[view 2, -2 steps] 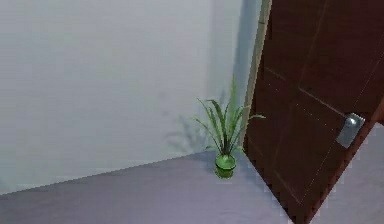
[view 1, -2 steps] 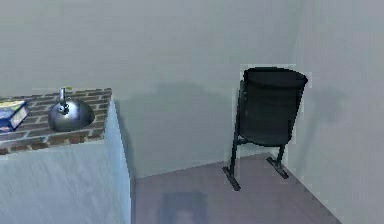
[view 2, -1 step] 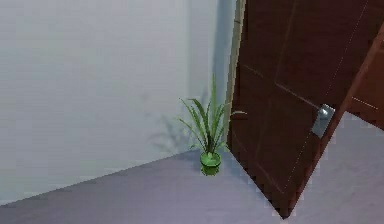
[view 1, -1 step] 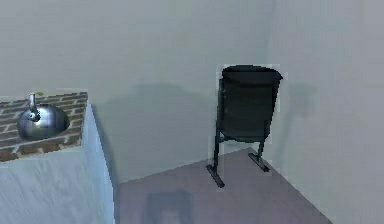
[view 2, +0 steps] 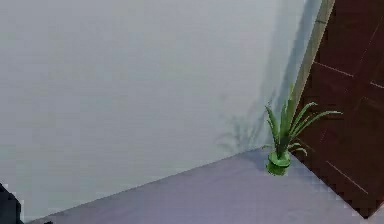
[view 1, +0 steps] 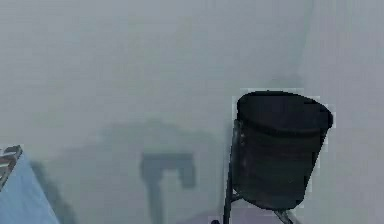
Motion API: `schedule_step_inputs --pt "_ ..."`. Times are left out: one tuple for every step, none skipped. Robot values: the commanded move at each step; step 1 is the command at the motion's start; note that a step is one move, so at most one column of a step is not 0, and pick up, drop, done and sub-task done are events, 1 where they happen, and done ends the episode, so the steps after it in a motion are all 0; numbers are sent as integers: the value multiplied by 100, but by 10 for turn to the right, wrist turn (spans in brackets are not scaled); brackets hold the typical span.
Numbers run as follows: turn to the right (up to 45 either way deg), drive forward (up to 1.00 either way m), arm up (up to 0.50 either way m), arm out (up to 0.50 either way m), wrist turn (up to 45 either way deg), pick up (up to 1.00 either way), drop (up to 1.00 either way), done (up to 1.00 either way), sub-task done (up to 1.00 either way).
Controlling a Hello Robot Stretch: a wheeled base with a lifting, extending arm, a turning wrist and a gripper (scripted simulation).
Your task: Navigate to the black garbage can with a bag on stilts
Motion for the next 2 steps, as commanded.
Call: schedule_step_inputs --pt "240 0 0 0 0 0 0 0 0" --pt "0 0 0 0 0 0 0 100 0"
